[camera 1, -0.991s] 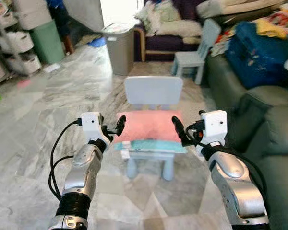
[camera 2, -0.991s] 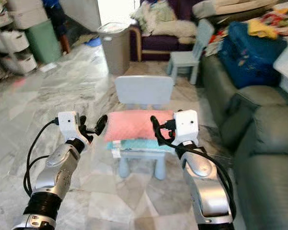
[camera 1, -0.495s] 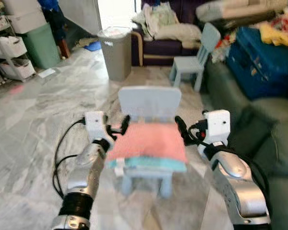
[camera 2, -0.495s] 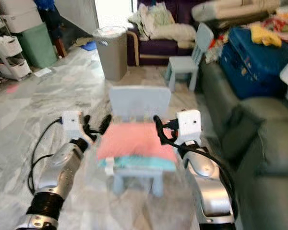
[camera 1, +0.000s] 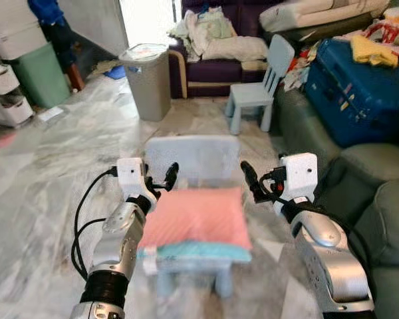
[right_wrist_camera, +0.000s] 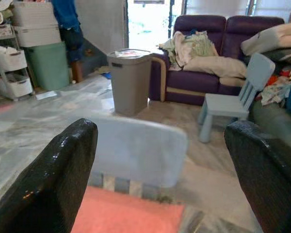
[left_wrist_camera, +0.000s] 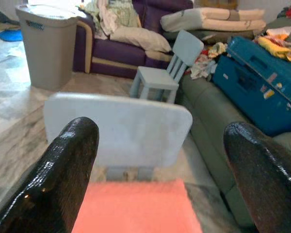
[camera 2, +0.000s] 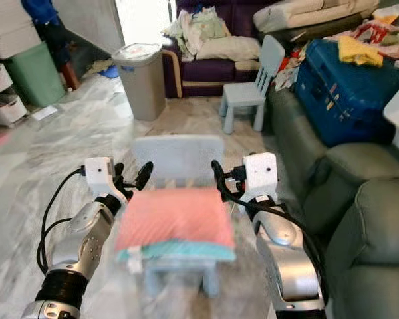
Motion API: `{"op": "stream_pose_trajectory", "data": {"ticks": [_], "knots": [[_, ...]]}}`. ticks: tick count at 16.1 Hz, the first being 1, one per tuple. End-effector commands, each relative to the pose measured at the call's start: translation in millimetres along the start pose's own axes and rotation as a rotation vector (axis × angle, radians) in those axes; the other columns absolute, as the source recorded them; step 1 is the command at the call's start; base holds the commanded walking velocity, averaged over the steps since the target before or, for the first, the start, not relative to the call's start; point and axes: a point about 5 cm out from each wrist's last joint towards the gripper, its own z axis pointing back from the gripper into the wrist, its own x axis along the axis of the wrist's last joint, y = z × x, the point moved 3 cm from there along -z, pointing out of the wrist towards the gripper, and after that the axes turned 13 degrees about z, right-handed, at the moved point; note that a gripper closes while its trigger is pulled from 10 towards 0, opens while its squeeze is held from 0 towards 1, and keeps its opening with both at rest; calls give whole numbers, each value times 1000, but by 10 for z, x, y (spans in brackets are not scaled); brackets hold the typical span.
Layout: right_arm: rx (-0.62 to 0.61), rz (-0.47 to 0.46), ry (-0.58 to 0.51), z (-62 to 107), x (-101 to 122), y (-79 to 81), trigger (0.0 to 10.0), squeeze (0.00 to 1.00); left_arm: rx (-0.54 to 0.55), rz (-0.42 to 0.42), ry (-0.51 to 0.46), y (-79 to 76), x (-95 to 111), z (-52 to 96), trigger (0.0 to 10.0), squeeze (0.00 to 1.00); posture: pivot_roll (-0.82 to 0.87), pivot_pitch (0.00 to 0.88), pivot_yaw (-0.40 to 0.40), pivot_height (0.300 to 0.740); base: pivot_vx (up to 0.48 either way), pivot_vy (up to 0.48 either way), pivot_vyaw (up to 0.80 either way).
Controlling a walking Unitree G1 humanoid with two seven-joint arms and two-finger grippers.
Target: Move the pillow to the sofa
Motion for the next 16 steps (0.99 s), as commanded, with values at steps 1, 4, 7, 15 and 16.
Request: {"op": "stream_pose_trajectory", "data": {"ticks": [1,4,7,15,16], "knots": [[19,-5,-22,-22,61,70,10000,0,11,-21,-17,64,96,7,10000,0,-220,0,39,740,439,0,0],[25,2,-19,-22,48,73,10000,0,8,-9,-17,56,94,4,10000,0,-220,0,39,740,435,0,0],[26,3,-19,-14,42,76,10000,0,15,-3,-35,51,117,4,10000,0,-216,0,41,740,102,0,0],[27,0,-15,-11,32,78,10000,0,102,-20,-34,163,89,20,10000,0,-213,0,37,740,0,0,0],[26,-3,-13,-6,24,73,10000,0,129,-43,-29,221,72,35,10000,0,-208,0,36,740,0,0,0]]}}
